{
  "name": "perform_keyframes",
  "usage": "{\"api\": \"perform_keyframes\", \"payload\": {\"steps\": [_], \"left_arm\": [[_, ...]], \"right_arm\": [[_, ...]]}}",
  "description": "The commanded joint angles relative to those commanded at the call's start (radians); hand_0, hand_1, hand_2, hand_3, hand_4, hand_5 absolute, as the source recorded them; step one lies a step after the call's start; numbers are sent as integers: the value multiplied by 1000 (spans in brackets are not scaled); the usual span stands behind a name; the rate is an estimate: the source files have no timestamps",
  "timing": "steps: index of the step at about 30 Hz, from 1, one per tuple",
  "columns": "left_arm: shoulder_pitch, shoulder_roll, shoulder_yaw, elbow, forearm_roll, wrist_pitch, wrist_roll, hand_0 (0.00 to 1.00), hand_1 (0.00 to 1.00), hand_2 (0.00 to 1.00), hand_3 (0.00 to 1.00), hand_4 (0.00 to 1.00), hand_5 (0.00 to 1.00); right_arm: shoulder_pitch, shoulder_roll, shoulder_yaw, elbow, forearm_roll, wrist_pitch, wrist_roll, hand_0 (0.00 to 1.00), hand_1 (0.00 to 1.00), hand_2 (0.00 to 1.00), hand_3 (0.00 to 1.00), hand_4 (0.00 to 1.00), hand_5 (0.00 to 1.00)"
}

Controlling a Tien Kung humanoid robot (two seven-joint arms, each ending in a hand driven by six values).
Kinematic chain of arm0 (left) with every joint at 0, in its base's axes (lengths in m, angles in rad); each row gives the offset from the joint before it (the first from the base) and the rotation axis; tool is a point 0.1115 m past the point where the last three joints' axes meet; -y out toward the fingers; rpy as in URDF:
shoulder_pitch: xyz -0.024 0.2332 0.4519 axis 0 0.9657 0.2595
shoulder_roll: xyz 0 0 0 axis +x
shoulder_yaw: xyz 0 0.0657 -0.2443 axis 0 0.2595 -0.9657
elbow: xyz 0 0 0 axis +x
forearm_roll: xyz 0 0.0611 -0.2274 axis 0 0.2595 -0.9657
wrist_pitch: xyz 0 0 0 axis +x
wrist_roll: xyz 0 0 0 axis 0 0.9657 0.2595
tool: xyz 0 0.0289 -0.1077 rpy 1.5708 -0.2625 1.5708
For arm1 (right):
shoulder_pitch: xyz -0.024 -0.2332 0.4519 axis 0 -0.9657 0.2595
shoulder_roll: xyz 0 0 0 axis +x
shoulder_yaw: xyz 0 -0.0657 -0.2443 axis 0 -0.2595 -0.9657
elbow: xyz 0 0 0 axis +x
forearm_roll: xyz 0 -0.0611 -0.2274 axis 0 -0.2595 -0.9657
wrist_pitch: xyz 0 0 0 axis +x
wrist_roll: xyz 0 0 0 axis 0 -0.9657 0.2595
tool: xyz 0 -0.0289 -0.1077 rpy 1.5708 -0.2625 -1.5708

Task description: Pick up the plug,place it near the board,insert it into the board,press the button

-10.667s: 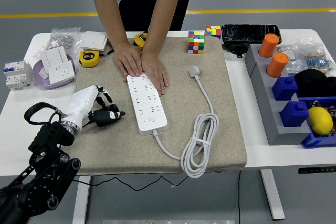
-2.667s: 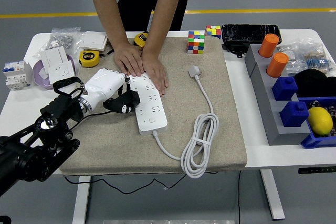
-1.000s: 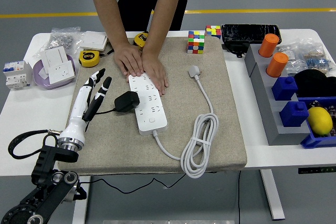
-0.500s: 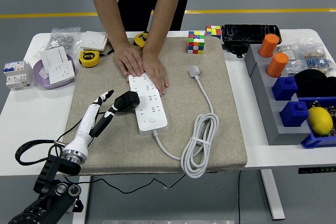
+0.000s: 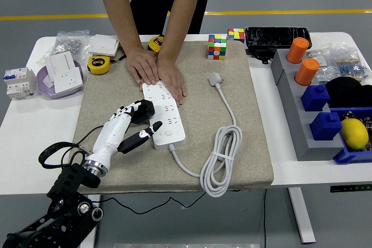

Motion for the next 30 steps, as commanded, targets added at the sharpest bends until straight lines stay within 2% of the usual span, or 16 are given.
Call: {"api": "perform_keyframes", "payload": {"steps": [11, 18, 30], "left_arm": [[-61, -3, 54, 24, 37, -9, 22, 998, 994, 951, 934, 998, 998], [-115, 6, 107, 42, 62, -27, 43, 998, 995, 951, 934, 998, 998], [-126, 9, 122, 46, 120, -45, 72, 998, 995, 951, 932, 998, 998]], "right_arm": [[0, 0, 3, 0, -3, -1, -3, 797, 703, 711, 751, 998, 978], [2, 0, -2, 0, 2, -2, -3, 796, 702, 711, 752, 998, 979], [1, -4, 0, 0, -1, -3, -4, 796, 703, 711, 751, 998, 980]]}}
